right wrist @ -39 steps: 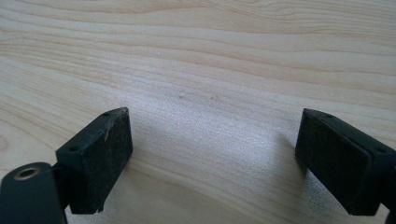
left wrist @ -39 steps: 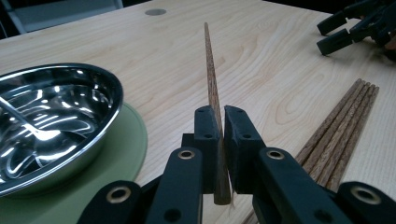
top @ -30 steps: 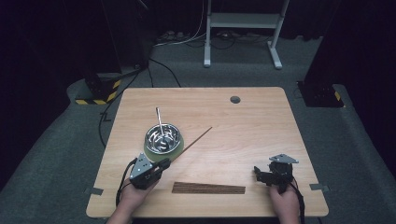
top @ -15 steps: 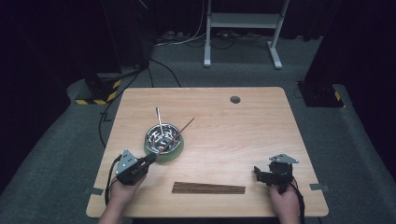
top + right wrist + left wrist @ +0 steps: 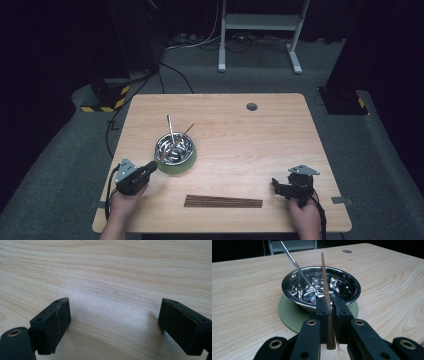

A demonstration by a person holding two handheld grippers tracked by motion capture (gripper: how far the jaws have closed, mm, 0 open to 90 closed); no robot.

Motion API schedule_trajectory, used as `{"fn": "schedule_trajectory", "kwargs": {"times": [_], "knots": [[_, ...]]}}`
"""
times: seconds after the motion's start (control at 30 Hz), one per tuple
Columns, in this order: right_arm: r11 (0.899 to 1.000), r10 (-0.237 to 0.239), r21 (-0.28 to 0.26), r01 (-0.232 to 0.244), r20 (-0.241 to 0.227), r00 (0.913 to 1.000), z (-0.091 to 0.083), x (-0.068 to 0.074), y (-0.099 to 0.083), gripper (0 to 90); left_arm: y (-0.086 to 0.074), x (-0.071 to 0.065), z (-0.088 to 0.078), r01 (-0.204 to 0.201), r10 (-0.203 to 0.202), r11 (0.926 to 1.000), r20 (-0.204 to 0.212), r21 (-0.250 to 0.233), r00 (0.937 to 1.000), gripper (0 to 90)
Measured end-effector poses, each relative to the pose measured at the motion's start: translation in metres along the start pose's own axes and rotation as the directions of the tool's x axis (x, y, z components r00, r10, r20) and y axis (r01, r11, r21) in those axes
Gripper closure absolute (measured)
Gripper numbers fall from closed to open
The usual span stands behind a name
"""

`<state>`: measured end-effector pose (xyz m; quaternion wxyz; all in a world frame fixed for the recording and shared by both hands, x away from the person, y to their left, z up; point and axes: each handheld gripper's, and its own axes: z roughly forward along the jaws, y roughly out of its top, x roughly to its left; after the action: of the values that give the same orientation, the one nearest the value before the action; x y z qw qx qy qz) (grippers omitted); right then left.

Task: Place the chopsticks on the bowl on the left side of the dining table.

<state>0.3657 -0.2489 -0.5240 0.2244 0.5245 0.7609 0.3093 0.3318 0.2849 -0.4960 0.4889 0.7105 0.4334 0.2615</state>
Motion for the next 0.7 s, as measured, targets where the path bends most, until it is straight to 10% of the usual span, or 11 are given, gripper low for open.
{"fn": "schedule_trajectory", "kwargs": {"times": [0.7], "knots": [[1.000, 0.006, -0.001, -0.006, -0.004, 1.0000, 0.0000, 0.0013, -0.0005, 10.5, -0.0036, 0.0053, 0.0068, 0.033, -0.033, 0.9982, 0.003, 0.050, 0.9995, 83.3]]}}
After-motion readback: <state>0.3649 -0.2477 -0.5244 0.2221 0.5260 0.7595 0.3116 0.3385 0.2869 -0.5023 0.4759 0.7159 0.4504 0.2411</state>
